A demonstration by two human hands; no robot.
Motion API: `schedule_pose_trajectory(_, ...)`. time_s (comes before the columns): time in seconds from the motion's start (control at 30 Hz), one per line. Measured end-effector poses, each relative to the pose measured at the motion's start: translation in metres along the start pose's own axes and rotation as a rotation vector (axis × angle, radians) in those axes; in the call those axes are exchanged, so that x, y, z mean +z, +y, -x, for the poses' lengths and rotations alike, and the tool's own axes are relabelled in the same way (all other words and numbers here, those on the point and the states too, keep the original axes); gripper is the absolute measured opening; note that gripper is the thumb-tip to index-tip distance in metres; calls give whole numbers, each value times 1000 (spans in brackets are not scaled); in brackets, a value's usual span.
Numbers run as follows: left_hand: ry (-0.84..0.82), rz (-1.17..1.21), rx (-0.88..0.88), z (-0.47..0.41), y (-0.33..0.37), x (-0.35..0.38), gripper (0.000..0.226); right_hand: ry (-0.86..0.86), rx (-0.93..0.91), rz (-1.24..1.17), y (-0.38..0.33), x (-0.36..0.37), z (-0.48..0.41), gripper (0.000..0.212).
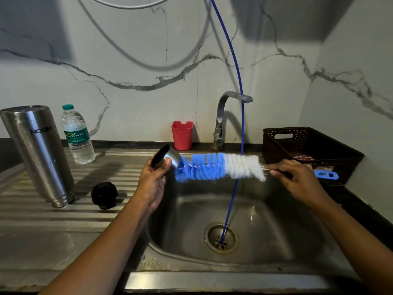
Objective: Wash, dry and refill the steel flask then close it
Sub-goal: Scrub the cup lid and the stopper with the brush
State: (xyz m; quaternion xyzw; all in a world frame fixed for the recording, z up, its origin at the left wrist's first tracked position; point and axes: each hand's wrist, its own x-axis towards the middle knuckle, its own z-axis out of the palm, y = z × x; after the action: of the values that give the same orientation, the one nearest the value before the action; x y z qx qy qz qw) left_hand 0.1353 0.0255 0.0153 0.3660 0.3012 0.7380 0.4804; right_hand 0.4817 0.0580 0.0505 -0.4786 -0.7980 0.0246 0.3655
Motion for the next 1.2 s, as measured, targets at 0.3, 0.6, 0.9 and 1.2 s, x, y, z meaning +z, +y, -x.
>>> schedule_pose_trajectory(0.3, -26, -48, -9, 3, 2, 4, 97, -7, -16, 19, -2, 0, 0, 21)
schedule_pose_trajectory(0.6, -35, -103, 1, 1, 2, -1, 102, 24, -26, 90, -8, 1, -2, 18)
schedule_pose_trajectory(0.9, -24, -296, 21, 2, -2, -4, 87, 37, -29, 148, 0, -5, -1, 18)
schedule_pose_trajectory(1.2, -132, -827, 175, 3, -10, -6, 67, 151, -222, 443, -6, -24, -1, 28)
